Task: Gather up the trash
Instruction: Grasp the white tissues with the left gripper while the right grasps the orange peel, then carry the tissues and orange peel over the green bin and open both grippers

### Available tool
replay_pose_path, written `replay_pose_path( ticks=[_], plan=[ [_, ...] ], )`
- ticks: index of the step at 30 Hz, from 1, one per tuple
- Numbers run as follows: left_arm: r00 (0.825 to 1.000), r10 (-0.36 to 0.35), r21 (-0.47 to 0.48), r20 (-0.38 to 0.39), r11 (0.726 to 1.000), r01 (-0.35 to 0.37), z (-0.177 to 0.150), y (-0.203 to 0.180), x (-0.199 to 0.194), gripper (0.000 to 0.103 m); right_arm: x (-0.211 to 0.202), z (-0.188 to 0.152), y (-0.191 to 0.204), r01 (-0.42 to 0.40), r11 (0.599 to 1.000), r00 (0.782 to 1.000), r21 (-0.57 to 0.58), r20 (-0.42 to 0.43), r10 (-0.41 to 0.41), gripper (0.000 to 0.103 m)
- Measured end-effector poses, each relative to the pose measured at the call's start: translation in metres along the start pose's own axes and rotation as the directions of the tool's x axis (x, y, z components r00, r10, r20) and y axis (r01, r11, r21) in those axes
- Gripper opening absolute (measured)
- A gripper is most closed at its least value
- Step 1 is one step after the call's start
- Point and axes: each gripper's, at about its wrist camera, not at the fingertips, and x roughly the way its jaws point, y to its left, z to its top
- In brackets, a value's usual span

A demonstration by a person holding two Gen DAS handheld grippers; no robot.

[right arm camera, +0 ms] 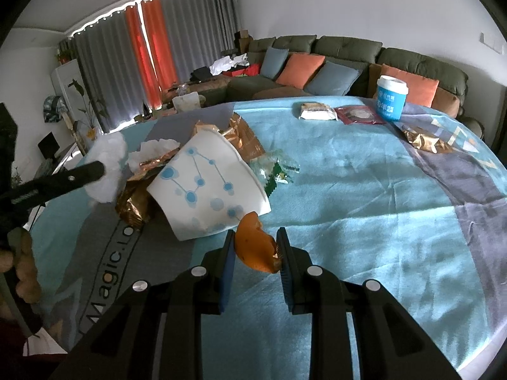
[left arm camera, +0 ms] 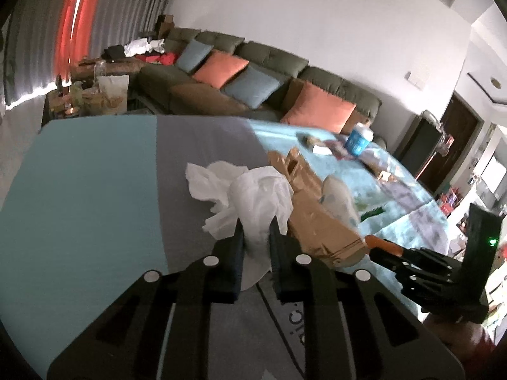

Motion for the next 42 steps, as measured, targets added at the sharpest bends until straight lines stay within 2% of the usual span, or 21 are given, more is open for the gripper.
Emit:
replay_pose_path(
  ticks=[4,9,20,29,35,36,42],
  plan=[
    [0.999,0.005,-0.017,0.048,1.0,-0.004,0.002,0.005,-0.028,0.015,-0.009,0.004,0.003,0.0,1.0,1.0,-0.01,0.028,0.0,0.023],
    [0.992,0.064,-0.011,0.113,0.998,-0.063,0.0,0.012,-0.069,0.015,-0.025,0.012,0.012,-0.012,0.999,0.997,-0.033,0.075,0.015,0.023],
    [0.96,0.178,0.01,0.217,0.983,-0.185,-0.016,0.022,-0.14,0.015,-0.056,0.04,0.076,-0.119,0.976,0.972,-0.18,0.18,0.151,0.023],
    [0.908,0.294,-0.04,0.299,0.954,-0.296,-0.025,0.052,-0.205,0.015,-0.065,0.064,0.155,-0.251,0.909,0.922,-0.331,0.203,0.329,0.023],
    [0.859,0.387,-0.09,0.336,0.921,-0.38,-0.033,0.075,-0.25,0.015,-0.061,0.069,0.213,-0.345,0.841,0.881,-0.418,0.165,0.443,0.023],
    [0.847,0.409,-0.1,0.34,0.911,-0.4,-0.036,0.081,-0.259,0.015,-0.059,0.07,0.224,-0.363,0.826,0.873,-0.431,0.153,0.463,0.023],
    [0.801,0.491,-0.159,0.342,0.87,-0.466,-0.048,0.104,-0.296,0.015,-0.049,0.072,0.275,-0.45,0.75,0.83,-0.485,0.084,0.551,0.023]
  ],
)
